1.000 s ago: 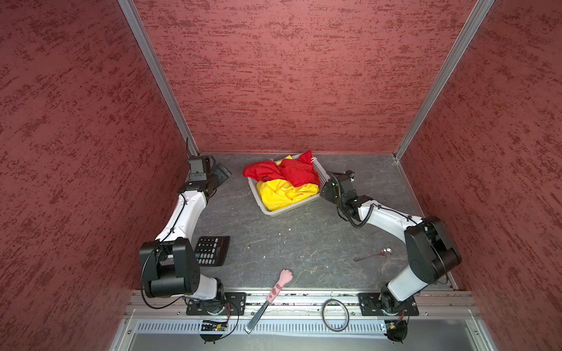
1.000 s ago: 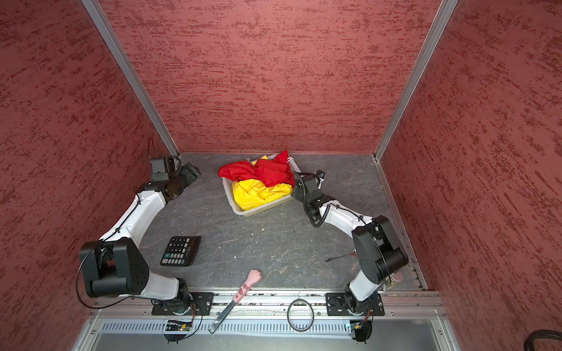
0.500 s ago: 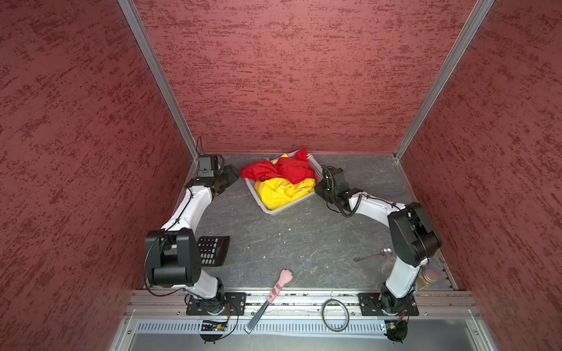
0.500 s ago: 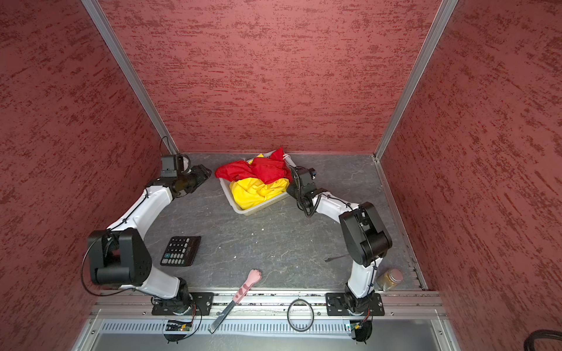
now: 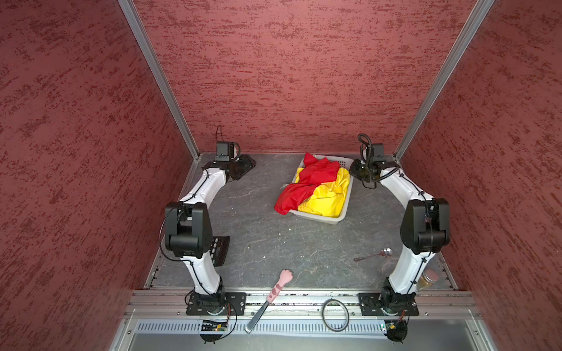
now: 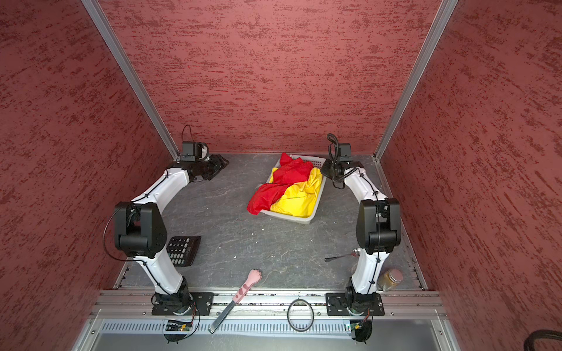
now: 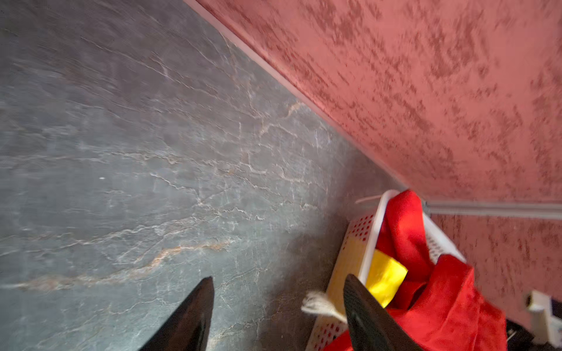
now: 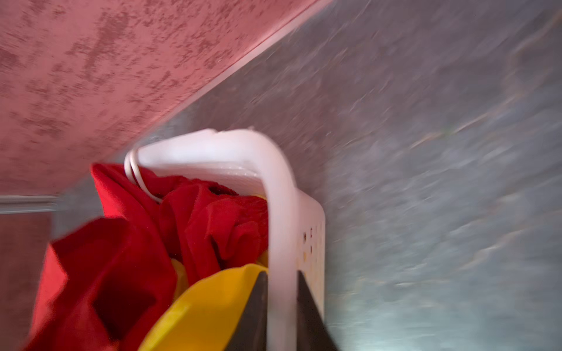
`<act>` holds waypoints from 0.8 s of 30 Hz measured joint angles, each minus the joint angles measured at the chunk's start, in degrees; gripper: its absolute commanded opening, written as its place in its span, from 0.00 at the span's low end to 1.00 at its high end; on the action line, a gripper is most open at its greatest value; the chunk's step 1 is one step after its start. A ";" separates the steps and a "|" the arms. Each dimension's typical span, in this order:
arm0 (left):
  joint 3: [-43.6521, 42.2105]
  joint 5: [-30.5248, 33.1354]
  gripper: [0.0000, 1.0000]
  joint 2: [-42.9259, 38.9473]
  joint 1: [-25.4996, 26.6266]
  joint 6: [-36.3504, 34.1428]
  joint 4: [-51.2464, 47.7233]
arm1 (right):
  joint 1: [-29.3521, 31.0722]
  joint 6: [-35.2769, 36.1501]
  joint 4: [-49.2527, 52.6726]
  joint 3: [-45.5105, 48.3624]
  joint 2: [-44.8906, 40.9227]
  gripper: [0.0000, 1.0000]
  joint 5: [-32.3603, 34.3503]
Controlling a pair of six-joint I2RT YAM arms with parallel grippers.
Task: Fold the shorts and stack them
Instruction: 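Reach both grippers toward the white basket of red and yellow clothes, then lift the red shorts from the basket with the right gripper while the left draws back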
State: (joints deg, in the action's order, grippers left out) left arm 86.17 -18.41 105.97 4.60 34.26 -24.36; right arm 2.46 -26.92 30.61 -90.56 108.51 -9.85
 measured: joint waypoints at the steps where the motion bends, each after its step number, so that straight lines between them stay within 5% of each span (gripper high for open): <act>1: 0.11 -0.52 0.66 1.09 1.44 0.04 -0.04 | -0.46 1.18 1.60 -1.55 0.50 0.78 0.87; 7: 0.11 -2.73 0.66 5.57 10.69 0.98 -0.50 | -0.79 4.13 4.68 -3.15 -0.02 0.99 3.06; 18: -1.09 -1.95 0.51 7.04 25.11 6.73 3.56 | -0.81 3.89 6.95 5.49 -17.75 0.96 7.48; 24: 10.43 -1.14 0.50 16.76 32.00 8.59 2.40 | -0.81 3.61 6.95 10.62 -25.88 0.97 8.52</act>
State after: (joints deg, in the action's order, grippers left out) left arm 96.60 -19.55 122.74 36.60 42.85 -21.96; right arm 1.65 -23.31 37.56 -79.94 82.63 -1.32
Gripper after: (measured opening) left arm 0.500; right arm 0.965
